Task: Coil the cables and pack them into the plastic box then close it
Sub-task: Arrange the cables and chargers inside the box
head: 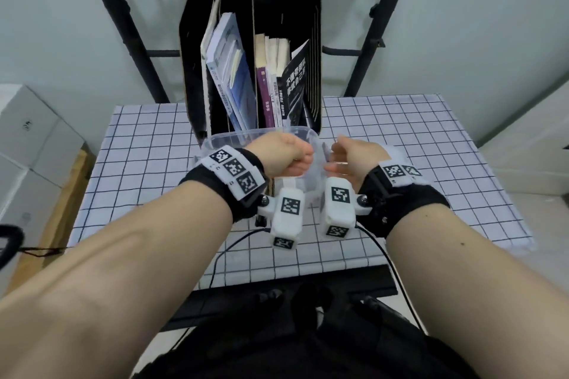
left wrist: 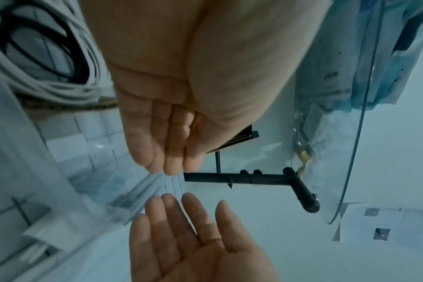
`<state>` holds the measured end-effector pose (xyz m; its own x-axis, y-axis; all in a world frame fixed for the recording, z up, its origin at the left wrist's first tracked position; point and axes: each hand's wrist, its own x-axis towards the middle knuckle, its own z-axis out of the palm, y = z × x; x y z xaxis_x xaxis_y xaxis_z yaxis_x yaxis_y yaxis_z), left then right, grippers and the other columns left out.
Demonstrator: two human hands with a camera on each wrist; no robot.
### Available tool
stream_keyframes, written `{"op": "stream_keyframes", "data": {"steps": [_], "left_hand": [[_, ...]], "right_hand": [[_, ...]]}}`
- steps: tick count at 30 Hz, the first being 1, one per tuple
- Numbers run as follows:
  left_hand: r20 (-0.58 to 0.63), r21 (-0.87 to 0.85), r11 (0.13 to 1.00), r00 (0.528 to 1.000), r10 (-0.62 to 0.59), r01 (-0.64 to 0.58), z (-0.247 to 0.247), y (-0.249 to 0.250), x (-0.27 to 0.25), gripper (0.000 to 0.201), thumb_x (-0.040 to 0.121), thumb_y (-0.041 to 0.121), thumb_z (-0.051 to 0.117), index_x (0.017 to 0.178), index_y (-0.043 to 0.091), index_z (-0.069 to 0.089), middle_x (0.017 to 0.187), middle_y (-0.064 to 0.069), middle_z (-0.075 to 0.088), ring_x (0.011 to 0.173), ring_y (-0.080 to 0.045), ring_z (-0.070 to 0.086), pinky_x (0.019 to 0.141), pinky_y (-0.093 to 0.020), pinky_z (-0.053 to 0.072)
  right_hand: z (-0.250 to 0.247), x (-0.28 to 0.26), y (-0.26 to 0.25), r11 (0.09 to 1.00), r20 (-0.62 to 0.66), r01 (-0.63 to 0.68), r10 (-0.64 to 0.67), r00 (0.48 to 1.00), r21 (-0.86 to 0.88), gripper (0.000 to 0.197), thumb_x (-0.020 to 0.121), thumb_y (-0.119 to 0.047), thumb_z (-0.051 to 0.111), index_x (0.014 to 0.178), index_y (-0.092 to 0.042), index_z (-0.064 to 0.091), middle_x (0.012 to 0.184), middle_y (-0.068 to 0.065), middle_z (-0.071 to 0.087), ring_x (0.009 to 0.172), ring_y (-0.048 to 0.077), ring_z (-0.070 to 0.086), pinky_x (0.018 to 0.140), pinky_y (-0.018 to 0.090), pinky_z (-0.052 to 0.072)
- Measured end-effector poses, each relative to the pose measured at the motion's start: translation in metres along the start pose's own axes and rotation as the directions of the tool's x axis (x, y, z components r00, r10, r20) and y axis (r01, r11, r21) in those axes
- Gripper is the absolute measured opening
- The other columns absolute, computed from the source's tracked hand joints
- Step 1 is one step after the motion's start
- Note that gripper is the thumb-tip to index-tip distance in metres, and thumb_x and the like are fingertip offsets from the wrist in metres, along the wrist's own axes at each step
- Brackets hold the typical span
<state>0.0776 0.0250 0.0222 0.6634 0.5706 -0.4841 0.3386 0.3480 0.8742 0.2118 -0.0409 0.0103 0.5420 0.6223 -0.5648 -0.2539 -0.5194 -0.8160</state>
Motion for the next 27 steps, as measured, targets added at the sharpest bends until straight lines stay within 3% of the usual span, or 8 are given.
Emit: {"op": "stream_keyframes", "data": {"steps": [7,10,13,16,18,20,25,27], "left_hand": [[-0.086,-0.132,0.991,0.996,-0.021,0.009,0.048,0.008,0.028,0.026,0.094,-0.008,0.039,0.078,0.007,0.053,0.072,-0.009,0.050,0.061,-0.015,0.048,0.051,-0.018,0.050],[-0.055,-0.145,0.989,0.998,-0.033,0.025,0.064,0.011,0.039,0.033,0.094,-0.010,0.035,0.069,0.010,0.045,0.069,-0.006,0.039,0.060,-0.014,0.037,0.052,-0.019,0.040],[-0.172,-0.168,0.986,0.984,-0.050,0.021,0.070,0.009,0.050,0.028,0.095,-0.007,0.039,0.075,0.006,0.053,0.072,-0.009,0.049,0.062,-0.015,0.047,0.046,-0.014,0.048],[-0.252,-0.179,0.984,0.965,-0.065,0.019,0.066,0.003,0.061,0.024,0.096,-0.004,0.040,0.082,0.006,0.058,0.079,-0.009,0.058,0.066,-0.016,0.056,0.057,-0.017,0.054],[-0.301,-0.188,0.982,0.951,-0.066,0.009,0.060,-0.001,0.067,0.025,0.095,-0.005,0.038,0.090,0.003,0.061,0.083,-0.010,0.061,0.070,-0.017,0.060,0.063,-0.020,0.056],[-0.339,-0.205,0.979,0.938,-0.071,0.000,0.052,-0.006,0.071,0.026,0.094,-0.006,0.039,0.095,0.002,0.063,0.086,-0.010,0.064,0.072,-0.017,0.063,0.070,-0.023,0.057],[-0.399,-0.250,0.968,0.914,-0.071,-0.034,0.036,-0.013,0.071,0.028,0.092,-0.008,0.040,0.083,0.008,0.061,0.080,-0.009,0.063,0.067,-0.016,0.061,0.064,-0.021,0.056],[-0.413,-0.242,0.970,0.908,-0.077,-0.028,0.030,-0.016,0.071,0.030,0.093,-0.009,0.038,0.084,0.008,0.061,0.082,-0.009,0.063,0.070,-0.016,0.062,0.065,-0.022,0.057]], "right_hand": [[-0.055,0.010,0.010,0.982,-0.078,-0.076,0.091,0.993,0.172,0.026,0.097,-0.023,0.048,0.079,-0.007,0.058,0.083,0.011,0.061,0.076,0.027,0.062,0.067,0.034,0.049],[-0.071,0.020,0.020,0.974,-0.079,-0.109,0.126,0.989,0.197,0.022,0.097,-0.020,0.049,0.083,-0.006,0.059,0.087,0.012,0.065,0.080,0.028,0.065,0.075,0.039,0.050],[-0.075,0.032,0.027,0.965,-0.052,-0.166,0.180,0.982,0.205,0.016,0.095,-0.015,0.051,0.098,-0.004,0.063,0.090,0.011,0.066,0.082,0.028,0.066,0.083,0.042,0.051],[-0.070,0.040,0.036,0.957,0.009,-0.221,0.223,0.975,0.190,0.018,0.096,-0.009,0.050,0.110,-0.008,0.061,0.104,0.012,0.067,0.078,0.025,0.065,0.067,0.033,0.056],[-0.064,0.047,0.043,0.966,0.057,-0.223,0.217,0.975,0.128,0.030,0.095,-0.004,0.050,0.124,-0.007,0.056,0.123,0.017,0.062,0.090,0.027,0.066,0.049,0.024,0.055],[-0.056,0.055,0.050,0.974,0.080,-0.206,0.198,0.977,0.099,0.040,0.094,0.002,0.050,0.134,-0.005,0.049,0.132,0.019,0.056,0.103,0.031,0.063,0.044,0.021,0.053],[-0.036,0.071,0.067,0.984,0.002,-0.176,0.176,0.984,0.026,0.043,0.090,0.013,0.045,0.125,-0.010,0.057,0.089,0.004,0.059,0.058,0.020,0.057,0.051,0.028,0.051],[-0.031,0.075,0.073,0.984,-0.002,-0.163,0.163,0.987,-0.068,0.049,0.088,0.013,0.047,0.129,-0.012,0.057,0.102,0.004,0.063,0.054,0.018,0.052,0.051,0.028,0.049]]}}
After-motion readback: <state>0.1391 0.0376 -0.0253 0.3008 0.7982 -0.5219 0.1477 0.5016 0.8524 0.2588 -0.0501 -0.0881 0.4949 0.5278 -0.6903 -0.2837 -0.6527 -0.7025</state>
